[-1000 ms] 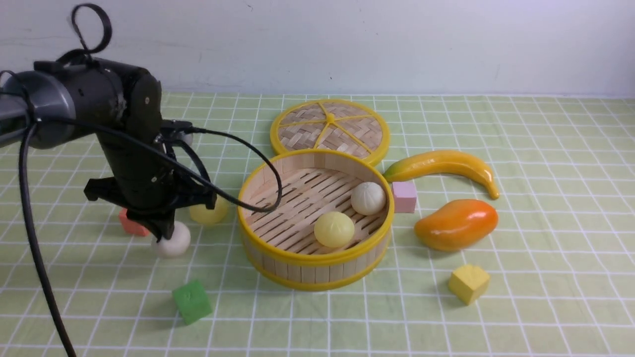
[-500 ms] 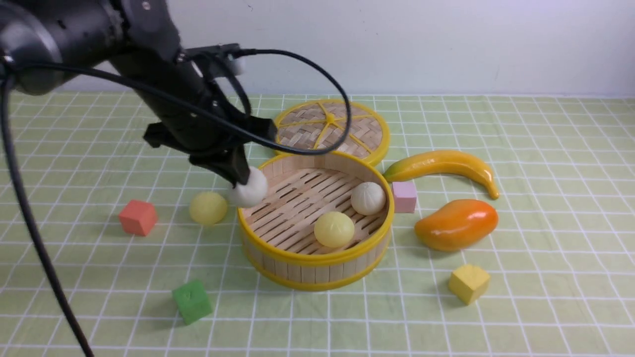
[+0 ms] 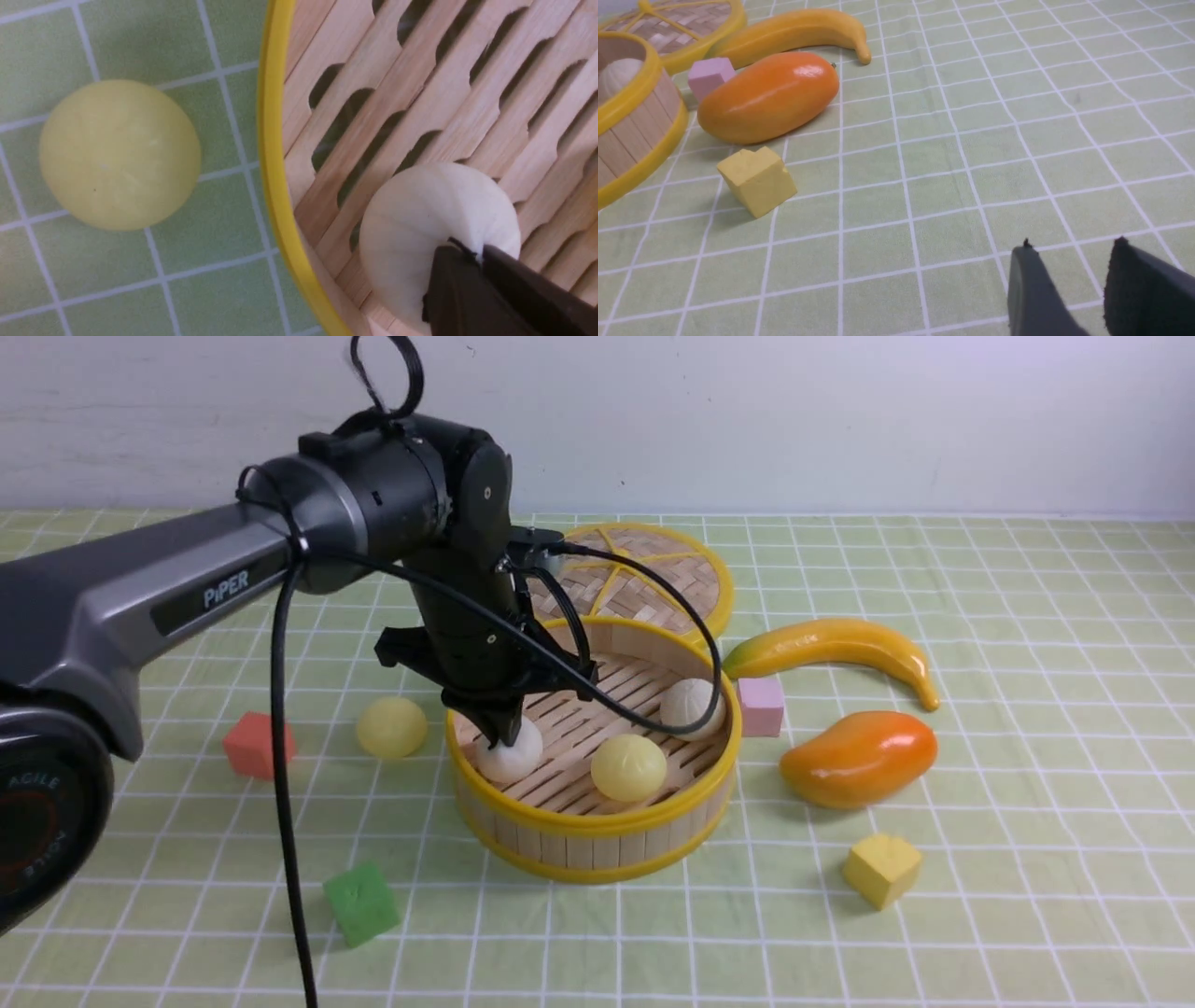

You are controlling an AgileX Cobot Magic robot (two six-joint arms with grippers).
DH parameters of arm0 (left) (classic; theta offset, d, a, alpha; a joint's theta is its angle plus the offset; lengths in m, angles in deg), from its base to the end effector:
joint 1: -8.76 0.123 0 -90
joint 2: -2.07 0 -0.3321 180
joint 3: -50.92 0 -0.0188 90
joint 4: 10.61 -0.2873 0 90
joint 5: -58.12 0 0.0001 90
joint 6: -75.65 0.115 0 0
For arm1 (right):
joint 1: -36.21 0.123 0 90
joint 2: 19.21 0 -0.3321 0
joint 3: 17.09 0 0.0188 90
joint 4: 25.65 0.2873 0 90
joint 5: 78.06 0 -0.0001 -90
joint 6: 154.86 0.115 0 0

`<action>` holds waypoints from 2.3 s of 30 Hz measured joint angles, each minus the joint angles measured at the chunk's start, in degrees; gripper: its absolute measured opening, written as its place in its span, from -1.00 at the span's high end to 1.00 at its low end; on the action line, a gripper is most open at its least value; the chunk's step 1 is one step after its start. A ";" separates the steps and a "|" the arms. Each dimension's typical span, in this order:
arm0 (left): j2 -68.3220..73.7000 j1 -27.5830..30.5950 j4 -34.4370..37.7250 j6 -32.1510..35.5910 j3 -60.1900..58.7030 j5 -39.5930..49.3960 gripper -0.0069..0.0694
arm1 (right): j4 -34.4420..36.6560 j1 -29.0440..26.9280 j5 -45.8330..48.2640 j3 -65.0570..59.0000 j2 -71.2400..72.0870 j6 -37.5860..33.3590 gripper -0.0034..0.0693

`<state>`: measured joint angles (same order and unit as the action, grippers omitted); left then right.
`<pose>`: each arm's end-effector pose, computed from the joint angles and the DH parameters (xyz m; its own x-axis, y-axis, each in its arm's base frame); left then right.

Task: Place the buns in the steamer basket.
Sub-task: Use the left arm to put the steamed stuffed bun into the steamer, then use the left arm to grab a steamed stuffed bun

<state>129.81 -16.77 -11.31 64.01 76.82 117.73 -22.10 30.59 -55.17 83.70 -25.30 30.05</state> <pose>0.4741 -0.2251 0.2360 -0.9227 0.2238 -0.3140 0.2522 0.9662 -0.0525 0.0637 -0.0035 0.1646 -0.2962 0.1721 -0.9395 0.1185 0.9827 0.1426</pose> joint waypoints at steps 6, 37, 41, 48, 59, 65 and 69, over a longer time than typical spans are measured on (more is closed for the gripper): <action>0.50 0.00 0.25 -0.09 0.00 -0.82 0.51 | 0.00 0.00 0.00 0.00 0.00 0.00 0.25; 3.48 14.86 7.10 -1.28 0.41 2.51 -0.08 | 0.00 0.00 0.00 0.00 0.00 0.00 0.25; 3.56 14.71 6.25 -1.28 0.99 1.71 -0.08 | 0.00 0.00 0.00 0.00 0.00 0.00 0.25; 3.56 14.71 2.99 -0.97 3.18 -1.39 -0.08 | 0.00 0.00 0.00 0.00 0.00 0.00 0.25; 3.75 14.71 3.14 -0.41 3.20 -4.10 0.03 | 0.00 0.00 0.00 0.00 0.00 0.00 0.25; 5.95 14.71 3.37 -0.41 3.31 -3.04 0.31 | 0.00 0.00 0.00 0.00 0.00 0.00 0.25; 6.29 14.71 3.49 -0.41 3.31 -2.93 0.37 | 0.00 0.00 0.00 0.00 0.00 0.00 0.25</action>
<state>136.10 -2.06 -7.82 63.60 80.13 114.80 -22.10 30.59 -55.17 83.70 -25.30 30.05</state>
